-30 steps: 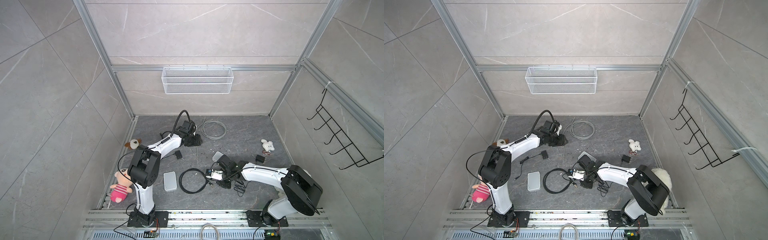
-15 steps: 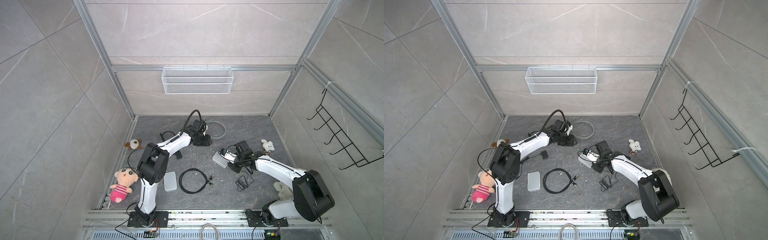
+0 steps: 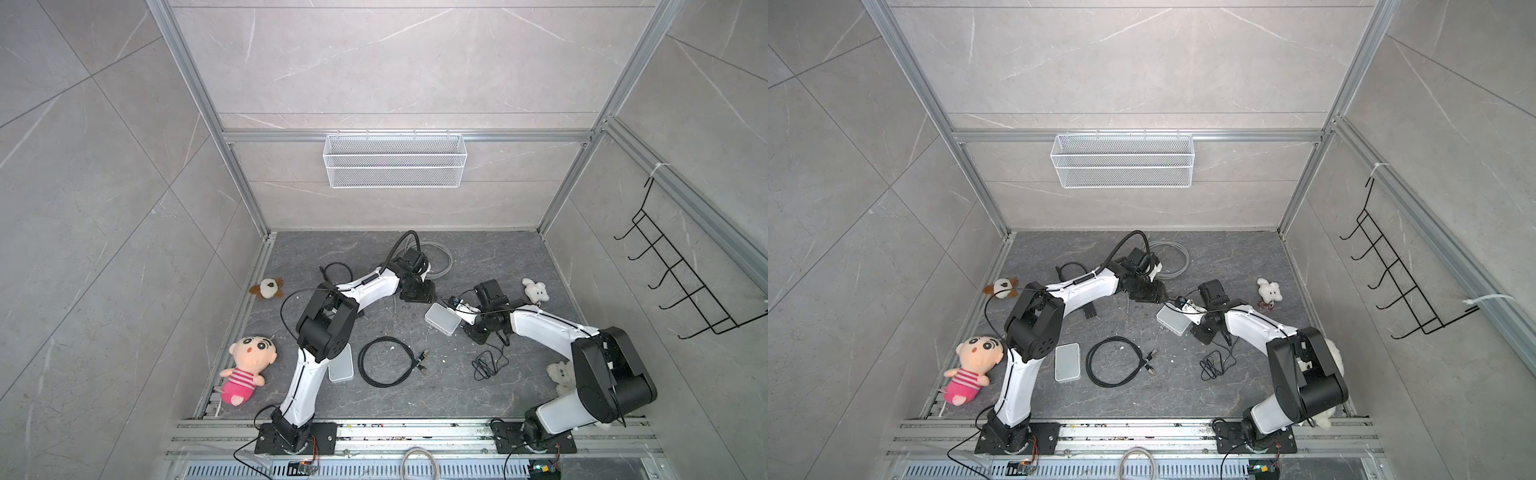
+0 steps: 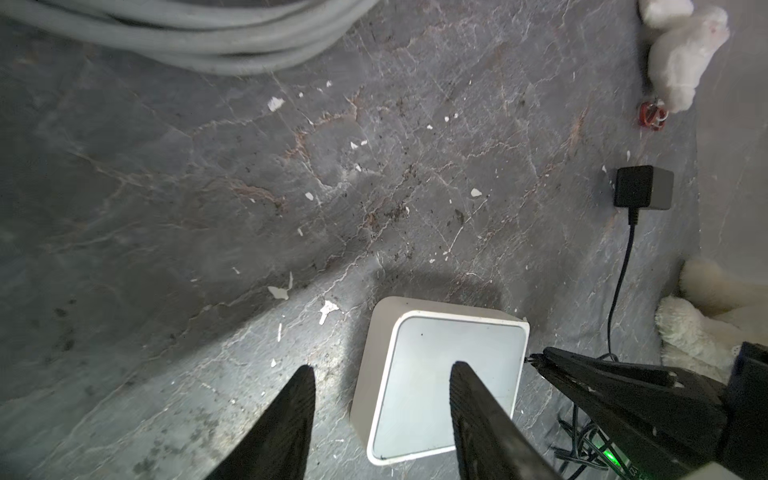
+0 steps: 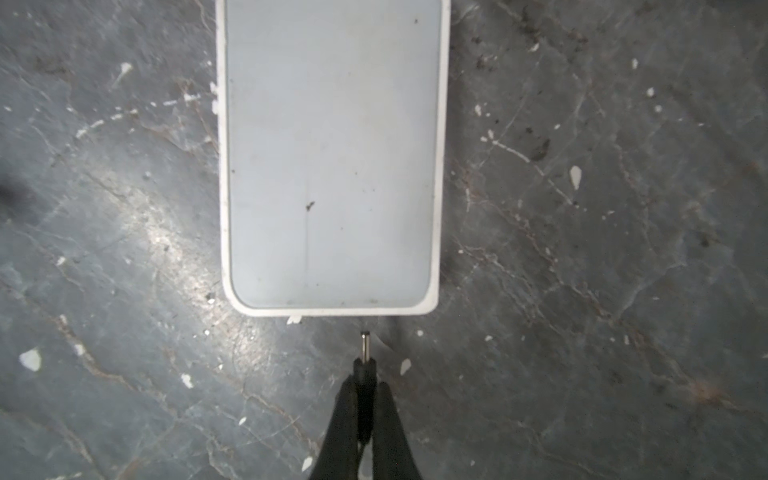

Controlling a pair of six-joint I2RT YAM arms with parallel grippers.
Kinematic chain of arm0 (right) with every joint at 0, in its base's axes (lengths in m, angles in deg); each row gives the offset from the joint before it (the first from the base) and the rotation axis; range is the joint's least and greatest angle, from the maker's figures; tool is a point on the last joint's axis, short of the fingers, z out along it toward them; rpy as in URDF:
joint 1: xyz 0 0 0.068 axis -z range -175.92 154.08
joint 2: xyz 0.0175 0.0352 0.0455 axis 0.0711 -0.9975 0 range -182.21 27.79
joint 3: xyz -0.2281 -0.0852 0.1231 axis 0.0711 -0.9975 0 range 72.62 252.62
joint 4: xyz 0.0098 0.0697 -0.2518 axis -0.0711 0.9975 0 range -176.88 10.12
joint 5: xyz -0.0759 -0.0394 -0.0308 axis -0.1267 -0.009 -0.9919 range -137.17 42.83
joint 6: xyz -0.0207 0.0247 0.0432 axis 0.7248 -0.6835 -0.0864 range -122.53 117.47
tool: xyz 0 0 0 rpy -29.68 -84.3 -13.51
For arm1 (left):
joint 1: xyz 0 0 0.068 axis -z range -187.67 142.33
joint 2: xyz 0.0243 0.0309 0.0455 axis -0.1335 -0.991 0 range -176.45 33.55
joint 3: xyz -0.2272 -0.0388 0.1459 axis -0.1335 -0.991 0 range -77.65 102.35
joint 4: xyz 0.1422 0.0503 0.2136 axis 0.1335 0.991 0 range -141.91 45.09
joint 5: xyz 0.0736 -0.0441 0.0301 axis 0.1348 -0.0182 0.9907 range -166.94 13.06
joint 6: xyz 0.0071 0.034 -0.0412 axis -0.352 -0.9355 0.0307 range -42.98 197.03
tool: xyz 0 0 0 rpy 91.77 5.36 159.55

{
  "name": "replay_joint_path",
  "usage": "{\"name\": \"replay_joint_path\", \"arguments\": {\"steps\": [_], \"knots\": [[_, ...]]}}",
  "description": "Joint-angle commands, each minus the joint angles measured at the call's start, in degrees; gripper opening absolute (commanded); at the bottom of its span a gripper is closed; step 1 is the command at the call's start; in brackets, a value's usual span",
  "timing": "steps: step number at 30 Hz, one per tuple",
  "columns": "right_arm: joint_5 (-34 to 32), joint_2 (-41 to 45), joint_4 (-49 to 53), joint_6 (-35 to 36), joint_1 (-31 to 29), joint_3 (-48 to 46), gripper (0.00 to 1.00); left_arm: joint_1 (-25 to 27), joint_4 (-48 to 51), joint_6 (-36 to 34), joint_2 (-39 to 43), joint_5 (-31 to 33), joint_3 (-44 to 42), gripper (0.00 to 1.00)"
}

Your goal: Insert the plug into the switch port

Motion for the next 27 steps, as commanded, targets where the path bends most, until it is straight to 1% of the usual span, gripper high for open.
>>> {"name": "replay_joint_path", "arguments": {"steps": [1,7,15,22,27], "knots": [[0.95,-1.44,0.34,1.39,0.07,0.81,0.03,0.66,2.05,-2.01,-1.18,-2.05,2.24,0.51],[2.61,-2.65,1.65,1.74,0.07,2.26,0.03,2.18,3.31,-4.47,-1.36,-1.16,1.65,0.48],[3.06,-3.84,0.9,1.57,-0.08,3.55,0.03,2.49,3.22,-4.26,-1.36,-0.73,0.88,0.45],[4.55,-5.15,1.93,2.02,-0.07,5.7,0.03,2.54,3.32,-5.0,-1.85,-2.2,0.9,0.42],[6.89,-5.18,0.07,1.26,-0.2,7.28,0.03,2.31,4.89,-5.92,-1.23,-2.98,0.47,0.41]]}}
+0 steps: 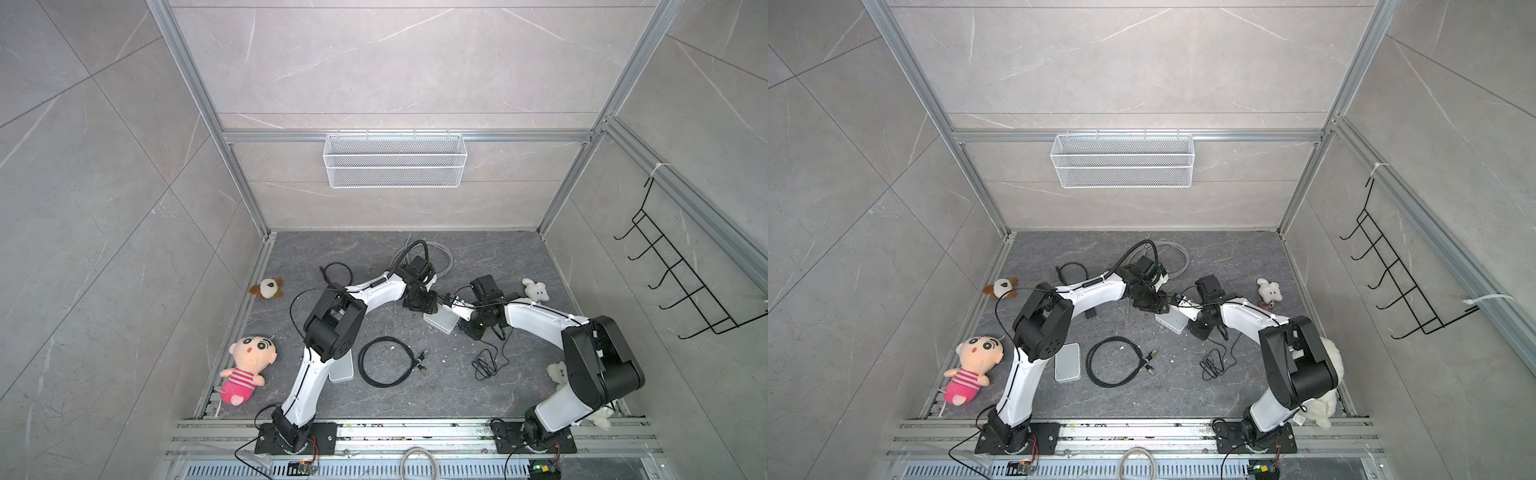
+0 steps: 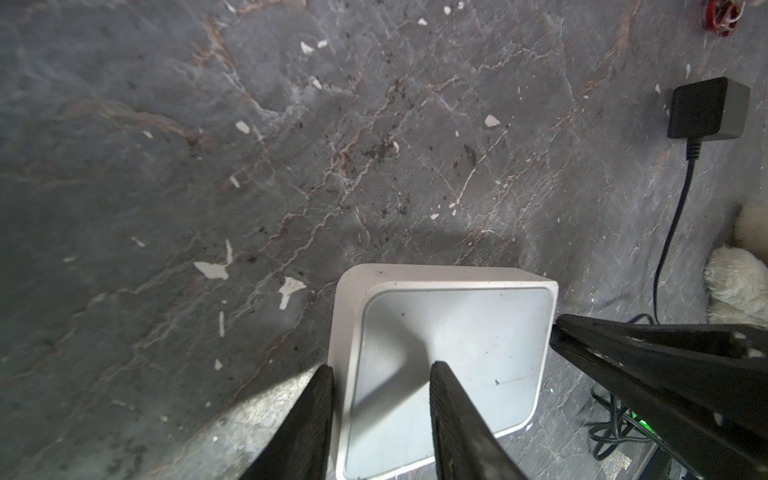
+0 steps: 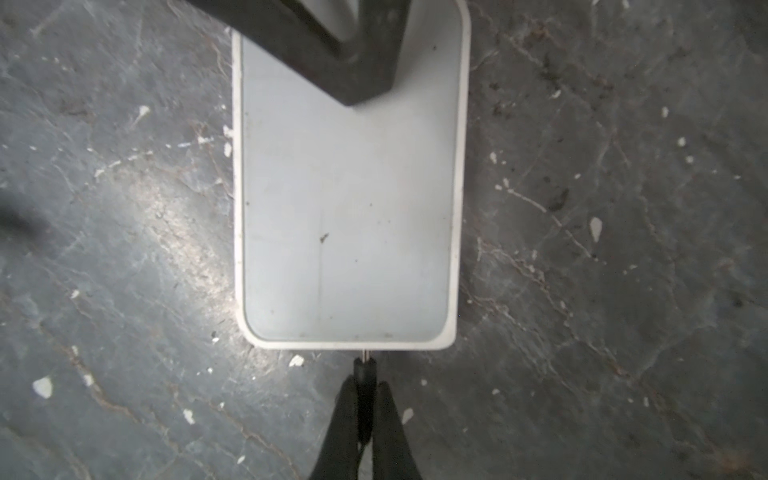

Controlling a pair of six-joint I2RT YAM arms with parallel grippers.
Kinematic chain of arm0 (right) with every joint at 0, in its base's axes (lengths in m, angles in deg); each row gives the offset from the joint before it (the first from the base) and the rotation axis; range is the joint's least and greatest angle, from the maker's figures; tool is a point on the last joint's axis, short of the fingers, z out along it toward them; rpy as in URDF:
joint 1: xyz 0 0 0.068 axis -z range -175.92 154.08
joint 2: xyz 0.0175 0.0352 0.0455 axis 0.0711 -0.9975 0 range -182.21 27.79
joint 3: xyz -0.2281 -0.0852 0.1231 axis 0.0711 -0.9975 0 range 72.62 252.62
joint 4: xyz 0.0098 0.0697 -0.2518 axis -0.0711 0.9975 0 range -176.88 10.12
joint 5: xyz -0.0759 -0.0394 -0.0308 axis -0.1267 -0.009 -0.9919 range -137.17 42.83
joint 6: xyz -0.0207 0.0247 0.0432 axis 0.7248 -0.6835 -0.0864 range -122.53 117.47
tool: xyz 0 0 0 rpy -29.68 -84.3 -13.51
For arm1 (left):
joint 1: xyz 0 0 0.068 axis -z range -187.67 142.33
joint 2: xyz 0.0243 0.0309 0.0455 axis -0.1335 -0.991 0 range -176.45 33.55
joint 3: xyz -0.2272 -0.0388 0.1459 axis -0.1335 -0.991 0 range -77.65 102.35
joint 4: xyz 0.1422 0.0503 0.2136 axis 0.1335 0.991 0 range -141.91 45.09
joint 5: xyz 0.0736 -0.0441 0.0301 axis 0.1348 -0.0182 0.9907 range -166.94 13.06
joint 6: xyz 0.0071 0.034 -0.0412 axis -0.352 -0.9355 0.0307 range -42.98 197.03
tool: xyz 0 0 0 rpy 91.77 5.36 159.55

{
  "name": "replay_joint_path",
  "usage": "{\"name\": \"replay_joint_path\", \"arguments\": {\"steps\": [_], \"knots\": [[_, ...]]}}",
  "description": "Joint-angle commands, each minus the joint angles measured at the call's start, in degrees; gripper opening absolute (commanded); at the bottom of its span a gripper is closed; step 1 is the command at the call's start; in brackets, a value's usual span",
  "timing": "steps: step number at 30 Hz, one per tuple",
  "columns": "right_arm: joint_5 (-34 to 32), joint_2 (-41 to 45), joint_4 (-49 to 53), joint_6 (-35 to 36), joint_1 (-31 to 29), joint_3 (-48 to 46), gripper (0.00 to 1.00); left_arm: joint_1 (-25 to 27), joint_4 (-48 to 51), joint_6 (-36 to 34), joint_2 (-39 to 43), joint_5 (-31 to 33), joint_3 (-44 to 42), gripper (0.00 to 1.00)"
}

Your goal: Insert the plug into the switch port

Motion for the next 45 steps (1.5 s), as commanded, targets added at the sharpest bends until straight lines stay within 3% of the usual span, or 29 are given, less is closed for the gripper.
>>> {"name": "replay_joint_path", "arguments": {"steps": [1,16,25,33,45], "knots": [[3.94,-1.51,-1.01,-0.01,-0.37,3.58,0.03,-0.04,1.94,-1.83,0.61,-2.68,0.01,0.41],[4.73,-8.14,-6.05,-2.12,-3.81,5.39,0.03,-2.81,10.3,-11.74,-2.38,-4.73,6.38,0.4],[5.89,-6.38,-13.26,-5.53,-3.72,1.33,0.03,-2.86,12.4,-10.89,-3.62,-3.97,6.49,0.4],[6.12,-4.16,-13.94,-5.46,-1.56,-0.01,0.03,-4.05,14.09,-10.54,-3.63,-1.68,6.31,0.4],[8.09,-4.45,-13.83,-6.79,-2.18,0.97,0.04,-4.14,13.79,-10.91,-3.99,-3.42,6.65,0.4]]}}
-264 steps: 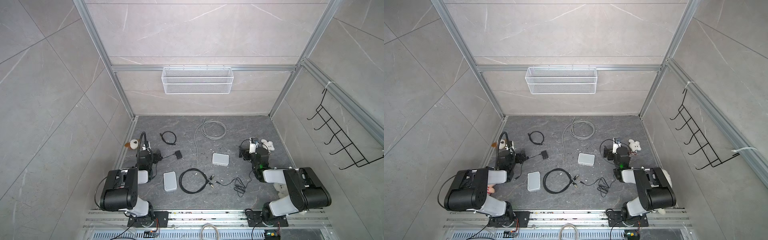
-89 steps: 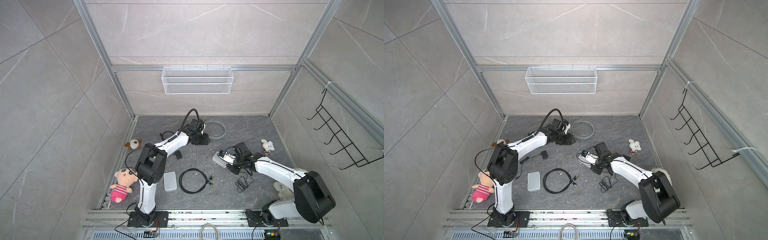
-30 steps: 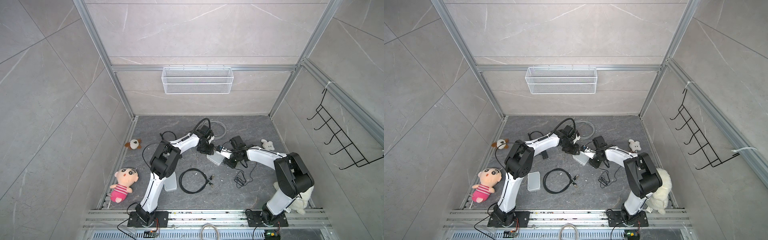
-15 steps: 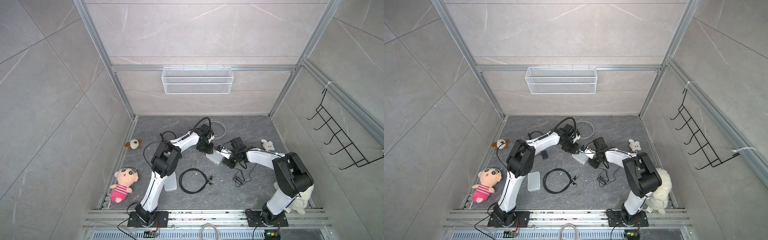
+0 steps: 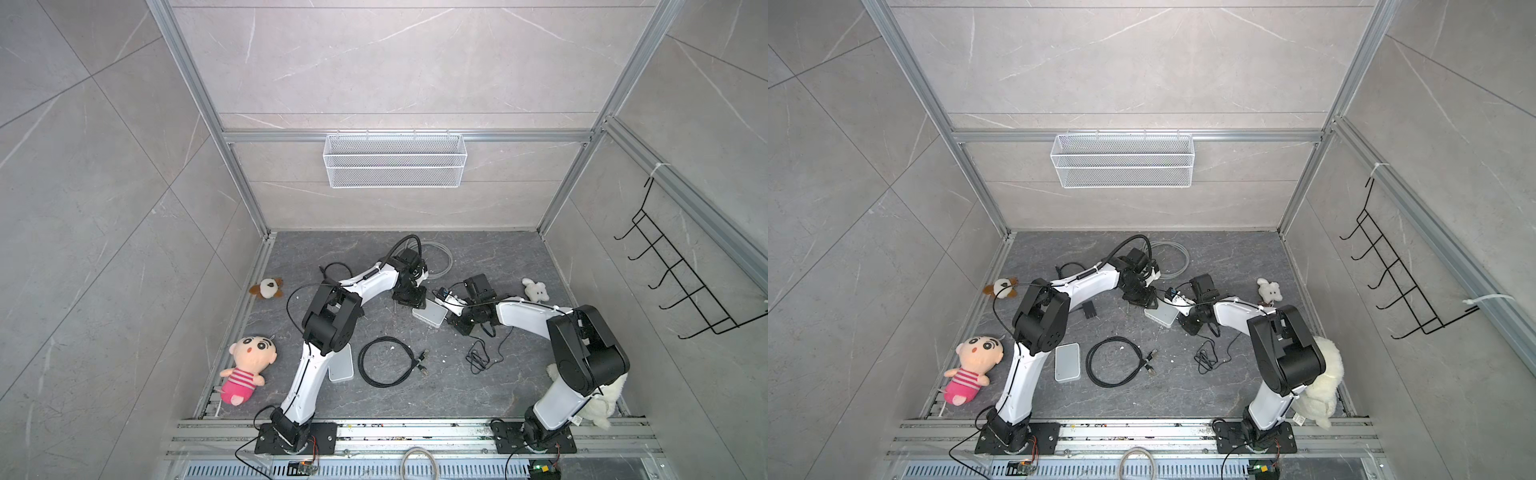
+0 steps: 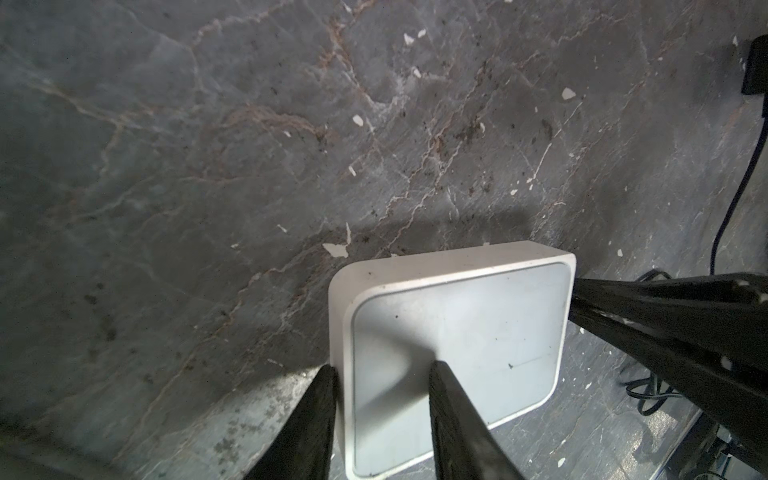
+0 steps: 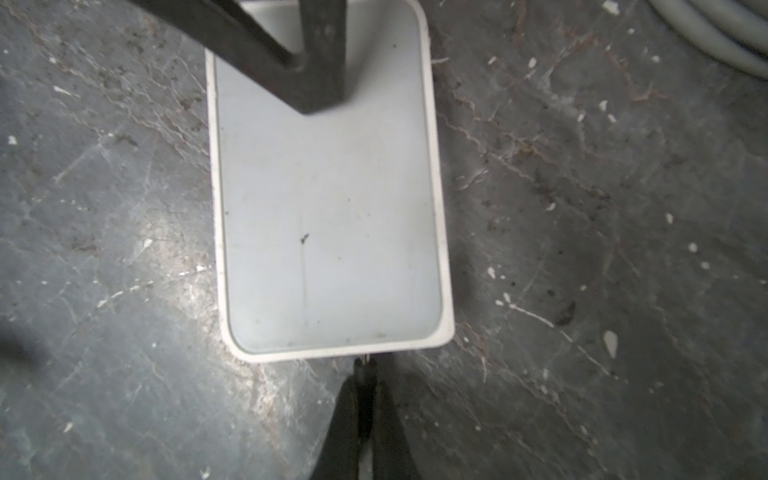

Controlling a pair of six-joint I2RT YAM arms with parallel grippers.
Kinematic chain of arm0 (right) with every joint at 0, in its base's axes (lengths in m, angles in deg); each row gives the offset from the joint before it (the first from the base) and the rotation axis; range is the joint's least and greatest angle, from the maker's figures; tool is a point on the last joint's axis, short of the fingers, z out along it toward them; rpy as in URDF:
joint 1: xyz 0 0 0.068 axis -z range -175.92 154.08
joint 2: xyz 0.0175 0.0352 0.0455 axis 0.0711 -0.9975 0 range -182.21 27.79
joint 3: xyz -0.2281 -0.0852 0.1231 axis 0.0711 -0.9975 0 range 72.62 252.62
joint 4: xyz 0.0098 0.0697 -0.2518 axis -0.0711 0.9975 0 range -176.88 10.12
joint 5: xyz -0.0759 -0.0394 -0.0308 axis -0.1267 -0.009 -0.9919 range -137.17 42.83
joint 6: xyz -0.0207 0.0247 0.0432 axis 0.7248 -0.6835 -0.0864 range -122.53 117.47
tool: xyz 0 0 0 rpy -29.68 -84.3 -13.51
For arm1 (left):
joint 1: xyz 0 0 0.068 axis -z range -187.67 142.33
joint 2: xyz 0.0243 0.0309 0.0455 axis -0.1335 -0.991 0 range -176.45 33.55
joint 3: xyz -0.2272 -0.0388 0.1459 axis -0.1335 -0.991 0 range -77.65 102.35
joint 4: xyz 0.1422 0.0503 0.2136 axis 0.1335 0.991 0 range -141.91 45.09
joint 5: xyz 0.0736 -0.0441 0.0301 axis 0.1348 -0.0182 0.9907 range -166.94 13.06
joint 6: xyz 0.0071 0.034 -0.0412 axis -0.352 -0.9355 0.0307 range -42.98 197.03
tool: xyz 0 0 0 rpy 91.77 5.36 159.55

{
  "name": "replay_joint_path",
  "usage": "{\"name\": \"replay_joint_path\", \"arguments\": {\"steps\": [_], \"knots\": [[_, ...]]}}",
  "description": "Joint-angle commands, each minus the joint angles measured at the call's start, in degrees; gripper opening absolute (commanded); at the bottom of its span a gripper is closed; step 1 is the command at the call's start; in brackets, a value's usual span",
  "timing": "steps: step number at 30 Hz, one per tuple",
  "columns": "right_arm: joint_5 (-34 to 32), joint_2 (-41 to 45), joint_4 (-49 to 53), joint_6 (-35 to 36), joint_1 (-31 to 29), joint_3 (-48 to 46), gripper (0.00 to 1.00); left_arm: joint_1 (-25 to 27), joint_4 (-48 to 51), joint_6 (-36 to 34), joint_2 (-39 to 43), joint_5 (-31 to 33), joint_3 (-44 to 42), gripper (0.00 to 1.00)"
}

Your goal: Insert the plug into the switch port

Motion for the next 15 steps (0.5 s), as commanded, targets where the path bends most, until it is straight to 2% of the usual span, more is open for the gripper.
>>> {"name": "replay_joint_path", "arguments": {"steps": [1,15], "knots": [[3.65,1.13,-3.45,-1.23,-1.1,0.69,0.04,0.41,3.62,-1.06,-1.47,-2.81,0.94,0.4],[1.44,3.73,-5.88,-1.17,-2.1,0.68,0.03,0.22,4.87,-4.67,-2.23,-3.23,1.52,0.39]]}}
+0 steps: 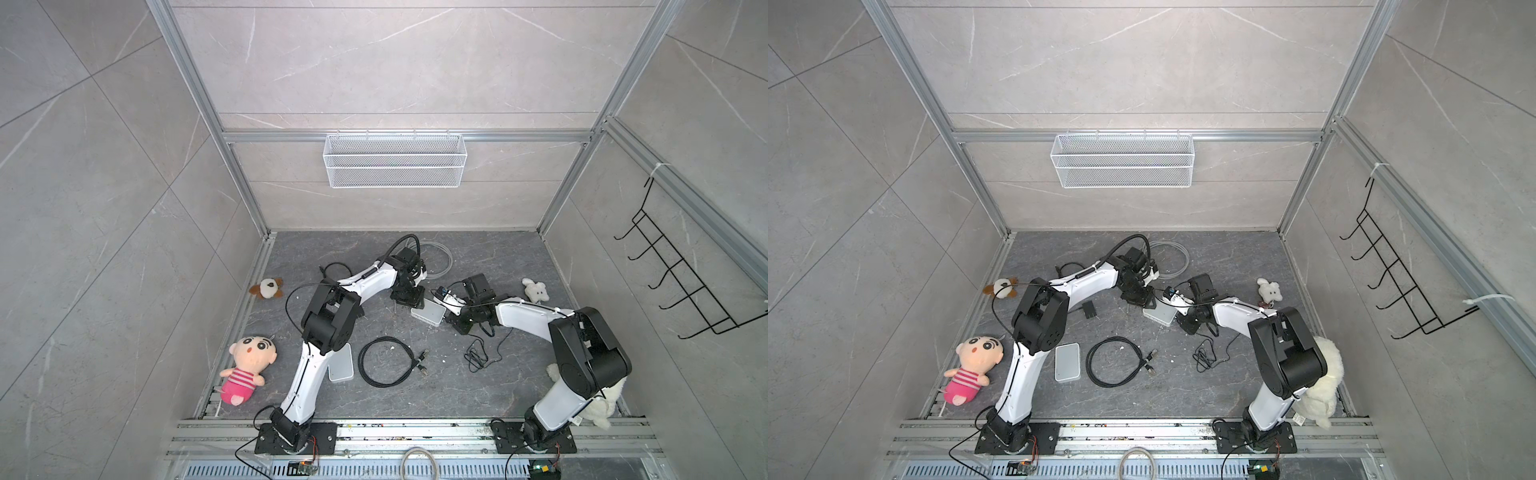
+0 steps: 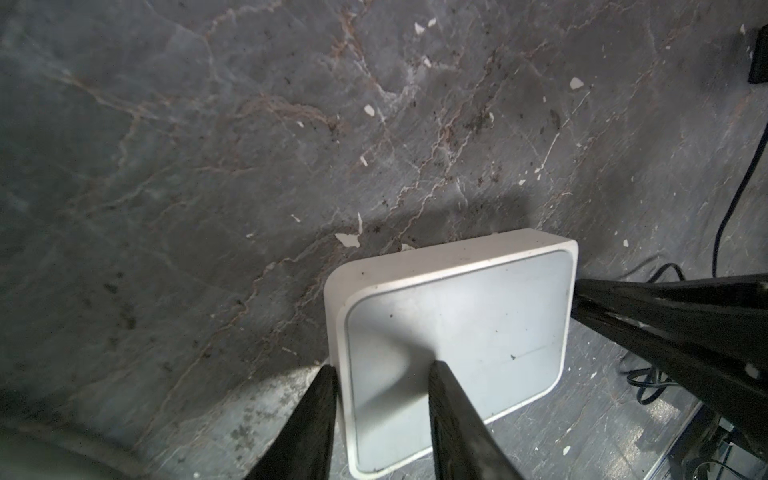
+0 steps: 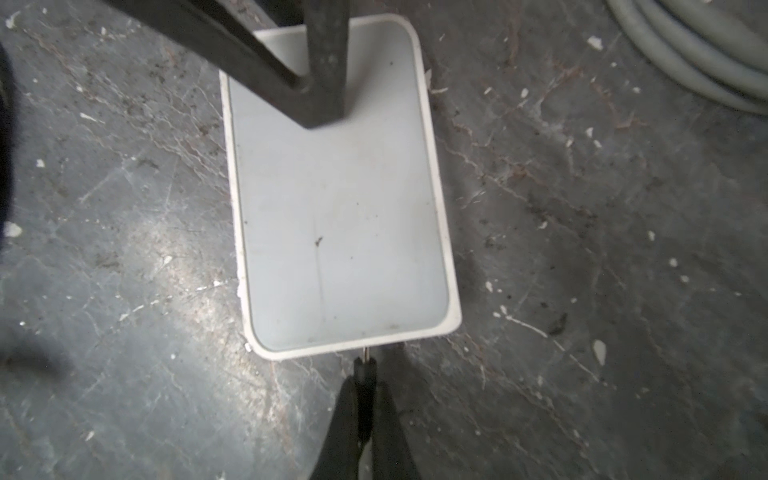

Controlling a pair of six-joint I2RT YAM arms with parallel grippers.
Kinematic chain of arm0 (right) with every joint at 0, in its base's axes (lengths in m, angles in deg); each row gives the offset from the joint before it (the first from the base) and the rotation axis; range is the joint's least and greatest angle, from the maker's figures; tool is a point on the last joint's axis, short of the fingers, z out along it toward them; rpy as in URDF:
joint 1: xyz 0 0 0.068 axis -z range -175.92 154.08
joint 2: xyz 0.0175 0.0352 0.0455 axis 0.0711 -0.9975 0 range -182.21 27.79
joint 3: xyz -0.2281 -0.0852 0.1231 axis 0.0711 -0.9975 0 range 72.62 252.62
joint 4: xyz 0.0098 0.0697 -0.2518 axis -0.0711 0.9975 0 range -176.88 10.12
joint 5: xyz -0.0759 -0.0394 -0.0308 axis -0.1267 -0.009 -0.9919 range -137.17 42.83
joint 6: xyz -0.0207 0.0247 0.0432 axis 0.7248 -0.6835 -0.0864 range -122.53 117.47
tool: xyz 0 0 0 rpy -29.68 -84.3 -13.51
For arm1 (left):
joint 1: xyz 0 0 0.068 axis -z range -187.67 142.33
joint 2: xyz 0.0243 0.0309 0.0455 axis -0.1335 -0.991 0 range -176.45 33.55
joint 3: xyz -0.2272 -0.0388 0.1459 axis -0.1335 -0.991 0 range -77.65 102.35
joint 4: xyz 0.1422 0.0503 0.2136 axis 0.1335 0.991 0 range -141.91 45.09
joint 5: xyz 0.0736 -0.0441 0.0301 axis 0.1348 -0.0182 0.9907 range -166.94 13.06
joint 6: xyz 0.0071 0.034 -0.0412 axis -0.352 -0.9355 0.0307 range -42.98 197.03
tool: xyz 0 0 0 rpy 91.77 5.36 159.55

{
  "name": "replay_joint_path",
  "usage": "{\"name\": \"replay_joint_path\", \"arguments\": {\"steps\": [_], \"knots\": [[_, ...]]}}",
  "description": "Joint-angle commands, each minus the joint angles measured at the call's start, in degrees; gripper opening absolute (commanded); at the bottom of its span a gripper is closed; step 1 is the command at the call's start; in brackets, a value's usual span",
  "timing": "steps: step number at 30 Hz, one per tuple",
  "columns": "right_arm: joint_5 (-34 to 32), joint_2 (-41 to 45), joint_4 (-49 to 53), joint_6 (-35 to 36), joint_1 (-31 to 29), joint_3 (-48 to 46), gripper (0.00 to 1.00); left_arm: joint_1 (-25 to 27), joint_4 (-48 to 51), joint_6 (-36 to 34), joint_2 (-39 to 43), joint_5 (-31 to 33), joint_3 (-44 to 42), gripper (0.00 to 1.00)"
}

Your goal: Insert the plug into the switch port

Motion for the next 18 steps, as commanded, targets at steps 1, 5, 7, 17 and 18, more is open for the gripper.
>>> {"name": "replay_joint_path", "arguments": {"steps": [1,5,7,17,18], "knots": [[2.1,2.49,-5.14,-0.29,-1.03,0.7,0.03,0.81,3.48,-2.9,-2.35,-2.84,1.19,0.39],[2.51,1.7,-3.82,0.19,-1.17,1.68,0.04,0.28,3.35,-2.91,-2.35,-3.02,1.39,0.39],[2.16,0.75,-2.47,0.74,-1.67,2.76,0.03,0.34,3.4,-3.44,-2.39,-3.84,1.61,0.39],[-5.68,-1.47,-3.19,-0.3,-4.71,4.08,0.04,0.35,5.38,-8.97,-3.31,-10.98,2.07,0.38],[-6.91,-1.38,-3.86,-0.69,-4.96,3.9,0.04,0.32,5.6,-9.49,-3.36,-11.49,2.11,0.38]]}}
